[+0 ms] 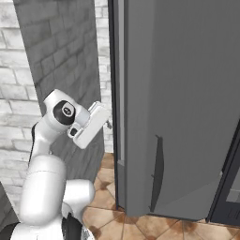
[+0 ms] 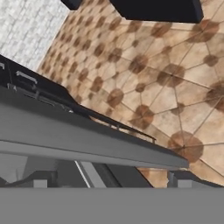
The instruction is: Gather the sweet potato and bell pepper from the fridge and place them on a tray on the dining counter. Then gather the steaks from the fridge and place them on the other tray.
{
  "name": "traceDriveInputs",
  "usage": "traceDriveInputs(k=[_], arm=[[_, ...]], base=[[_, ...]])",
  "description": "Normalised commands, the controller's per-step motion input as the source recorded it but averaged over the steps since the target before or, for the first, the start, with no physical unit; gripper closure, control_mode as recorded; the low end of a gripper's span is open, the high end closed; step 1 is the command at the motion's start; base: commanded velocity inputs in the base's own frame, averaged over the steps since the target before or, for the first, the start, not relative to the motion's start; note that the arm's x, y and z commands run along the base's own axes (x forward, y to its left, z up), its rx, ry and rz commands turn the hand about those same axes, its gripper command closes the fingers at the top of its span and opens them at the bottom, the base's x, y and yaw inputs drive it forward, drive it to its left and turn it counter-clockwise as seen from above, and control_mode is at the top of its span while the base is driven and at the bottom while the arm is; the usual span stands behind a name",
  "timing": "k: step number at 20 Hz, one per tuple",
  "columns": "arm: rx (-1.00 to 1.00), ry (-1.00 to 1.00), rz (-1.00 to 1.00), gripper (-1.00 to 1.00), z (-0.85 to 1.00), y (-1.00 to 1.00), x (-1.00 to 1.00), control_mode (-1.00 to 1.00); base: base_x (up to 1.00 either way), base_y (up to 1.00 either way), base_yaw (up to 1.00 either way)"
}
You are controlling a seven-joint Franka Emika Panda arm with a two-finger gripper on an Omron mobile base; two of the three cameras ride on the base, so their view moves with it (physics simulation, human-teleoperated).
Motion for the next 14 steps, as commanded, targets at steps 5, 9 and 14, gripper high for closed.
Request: traceDriveInputs(k=[5,9,14], arm=[[0.0,0.15,0.07,1.0,0.0,-0.03,0.01,-1.0],[0.0,0.16,0.05,1.0,0.0,-0.3,0.08,-1.0],[0.0,0.04,0.08,1.0,0.0,-0.38,0.14,-1.0]], base=[[0.0,0.0,0.0],[0.0,0.0,0.0],[0.0,0.0,0.0]])
